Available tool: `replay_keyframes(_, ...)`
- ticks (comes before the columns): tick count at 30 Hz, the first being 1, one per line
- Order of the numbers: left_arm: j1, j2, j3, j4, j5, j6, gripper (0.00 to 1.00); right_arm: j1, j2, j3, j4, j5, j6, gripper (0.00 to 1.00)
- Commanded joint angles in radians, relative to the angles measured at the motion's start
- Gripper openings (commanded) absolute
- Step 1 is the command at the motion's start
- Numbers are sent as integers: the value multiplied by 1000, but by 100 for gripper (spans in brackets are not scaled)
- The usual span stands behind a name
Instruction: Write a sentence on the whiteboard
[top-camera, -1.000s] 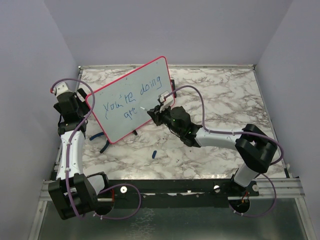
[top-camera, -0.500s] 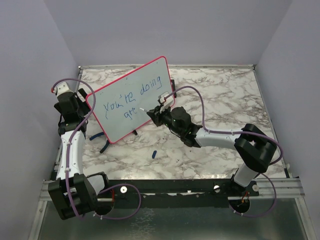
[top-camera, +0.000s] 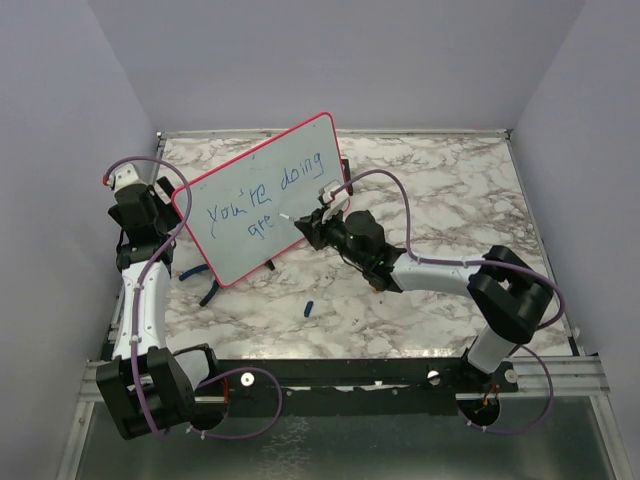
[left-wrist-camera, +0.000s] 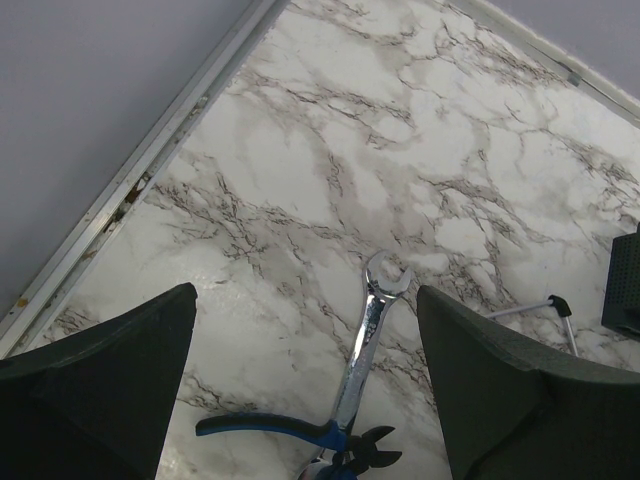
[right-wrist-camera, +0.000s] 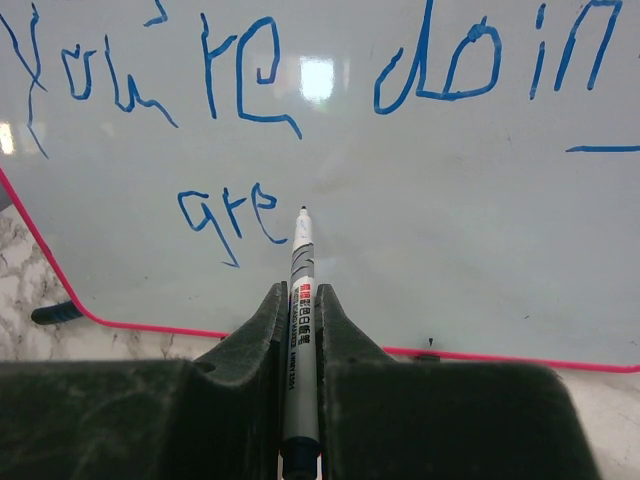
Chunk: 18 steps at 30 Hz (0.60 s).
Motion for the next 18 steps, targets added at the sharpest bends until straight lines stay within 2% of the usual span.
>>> replay_keyframes(1, -14, -12, -14, 18, 46, 8, 92, -4, 33, 4, 30, -32, -6, 0)
replay_keyframes(18, -16, -16, -14, 23, 54, 9, 92, -15, 82, 37, 19, -12, 2, 0)
